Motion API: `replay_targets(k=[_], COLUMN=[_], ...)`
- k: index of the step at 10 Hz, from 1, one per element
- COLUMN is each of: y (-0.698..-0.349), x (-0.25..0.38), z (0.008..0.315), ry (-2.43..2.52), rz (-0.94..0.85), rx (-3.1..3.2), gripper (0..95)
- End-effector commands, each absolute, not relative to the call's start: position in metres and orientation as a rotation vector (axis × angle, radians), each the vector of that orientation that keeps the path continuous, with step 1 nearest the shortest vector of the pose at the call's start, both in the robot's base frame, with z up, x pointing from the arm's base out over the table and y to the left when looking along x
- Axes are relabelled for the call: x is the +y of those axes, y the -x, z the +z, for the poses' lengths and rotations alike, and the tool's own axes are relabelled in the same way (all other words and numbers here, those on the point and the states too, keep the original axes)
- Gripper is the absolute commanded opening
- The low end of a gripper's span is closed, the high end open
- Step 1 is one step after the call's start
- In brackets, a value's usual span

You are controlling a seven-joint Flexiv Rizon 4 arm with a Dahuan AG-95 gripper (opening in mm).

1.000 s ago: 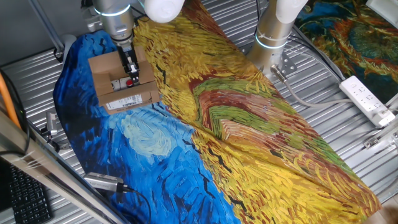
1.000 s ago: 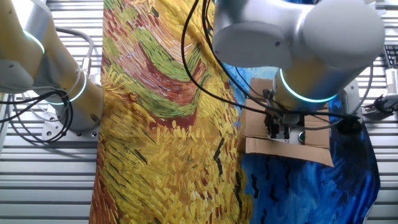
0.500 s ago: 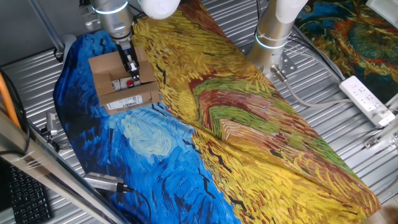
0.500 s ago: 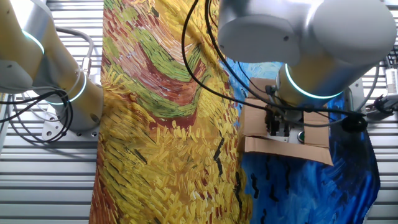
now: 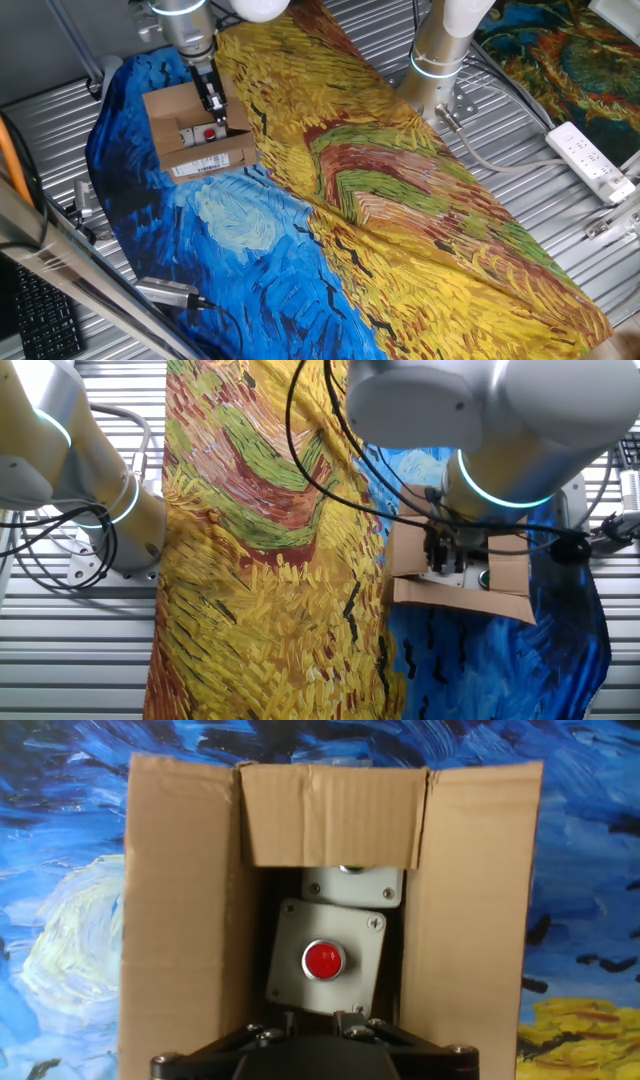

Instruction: Open a box

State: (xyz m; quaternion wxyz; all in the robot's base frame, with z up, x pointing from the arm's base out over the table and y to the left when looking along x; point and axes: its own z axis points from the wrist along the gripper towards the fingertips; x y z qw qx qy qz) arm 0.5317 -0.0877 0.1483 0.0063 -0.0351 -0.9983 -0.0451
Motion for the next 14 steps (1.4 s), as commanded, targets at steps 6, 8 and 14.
replay_targets(k=[6, 8, 14], y=[-0.502, -0.490, -0.464], x=[-0.078, -0.077, -0.074], z=[0.172, 0.172, 0.172], ry=[0.129, 0.132, 0.137], rz=[-0.149, -0.149, -0.138], rx=[-3.122, -3.127, -3.130], gripper=[19.0, 19.0, 19.0])
